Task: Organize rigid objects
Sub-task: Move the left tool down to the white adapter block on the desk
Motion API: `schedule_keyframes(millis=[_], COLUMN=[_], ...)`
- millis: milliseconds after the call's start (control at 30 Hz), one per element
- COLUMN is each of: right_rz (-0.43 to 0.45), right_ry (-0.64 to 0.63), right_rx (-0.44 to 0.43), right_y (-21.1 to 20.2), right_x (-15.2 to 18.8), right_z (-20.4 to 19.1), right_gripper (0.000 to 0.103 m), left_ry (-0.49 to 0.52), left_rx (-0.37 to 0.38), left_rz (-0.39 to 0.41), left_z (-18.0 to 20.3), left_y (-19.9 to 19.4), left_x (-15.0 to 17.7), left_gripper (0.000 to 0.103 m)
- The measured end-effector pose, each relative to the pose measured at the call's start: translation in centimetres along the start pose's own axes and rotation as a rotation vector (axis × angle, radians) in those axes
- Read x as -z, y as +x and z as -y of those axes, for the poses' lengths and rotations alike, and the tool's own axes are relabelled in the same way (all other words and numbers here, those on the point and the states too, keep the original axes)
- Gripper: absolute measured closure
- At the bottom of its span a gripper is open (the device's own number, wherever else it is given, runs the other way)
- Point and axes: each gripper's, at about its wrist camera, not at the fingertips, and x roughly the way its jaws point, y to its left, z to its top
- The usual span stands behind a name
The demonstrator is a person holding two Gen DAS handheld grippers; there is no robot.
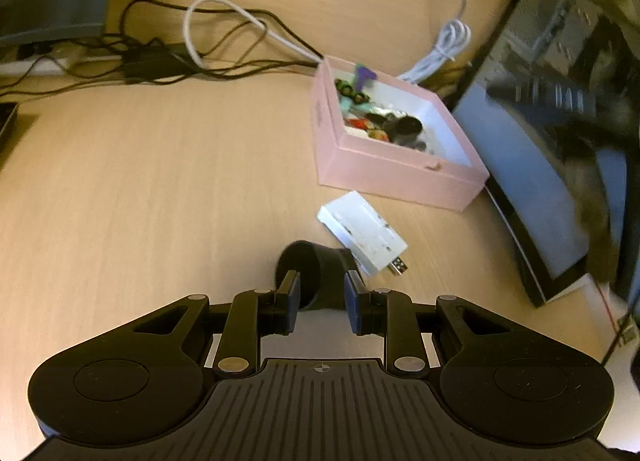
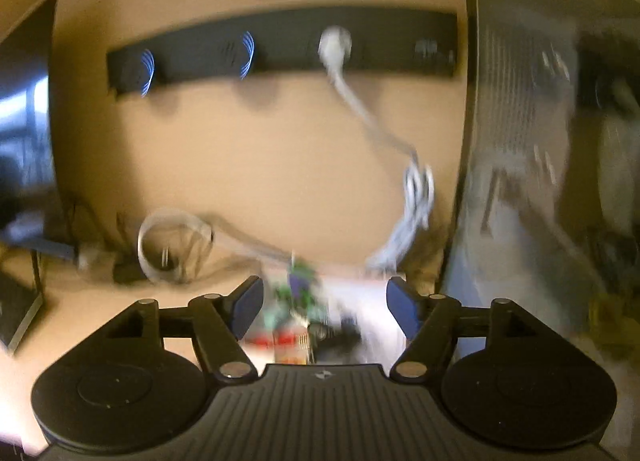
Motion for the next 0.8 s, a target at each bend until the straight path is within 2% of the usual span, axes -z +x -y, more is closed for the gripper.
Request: schedule_keyframes(millis=[133, 200, 300, 500, 667, 800], right_rz=[-0.125, -0.183, -0.224, -0.287, -0.326, -0.321], right_ry=[0.018, 0.001, -0.01, -0.017, 0.004, 0.03], right_rx=[0.009, 0.022, 0.037, 0.056, 0.047, 0.054], right_y=[-0.8, -1.0, -1.8, -2.4, -2.5, -2.3], right_x=[6.2, 8.8, 11.5, 14.2, 15.5, 15.9], right_z=[0.2, 0.1, 0.0, -0.3, -0.3, -0.1], right_gripper=[0.028, 0.028, 0.028, 0.028, 0.028, 0.022], left_ry=[0.071, 0.071, 0.056, 0.114, 0.152, 0.149], left_rx=[0.015, 0.009, -0.001, -0.071, -0.07, -0.066], left_rz=[0.002, -0.004, -0.01, -0.033, -0.027, 0.0], left_z=[1.5, 1.9, 2.5, 4.4, 4.8, 4.0], left_y=[0.5, 1.0, 1.8, 3.2, 3.1, 2.0], left_x=[-0.1, -0.6, -1.6, -2.5, -2.5, -2.5], left_gripper=[0.076, 0.076, 0.076, 0.076, 0.076, 0.076])
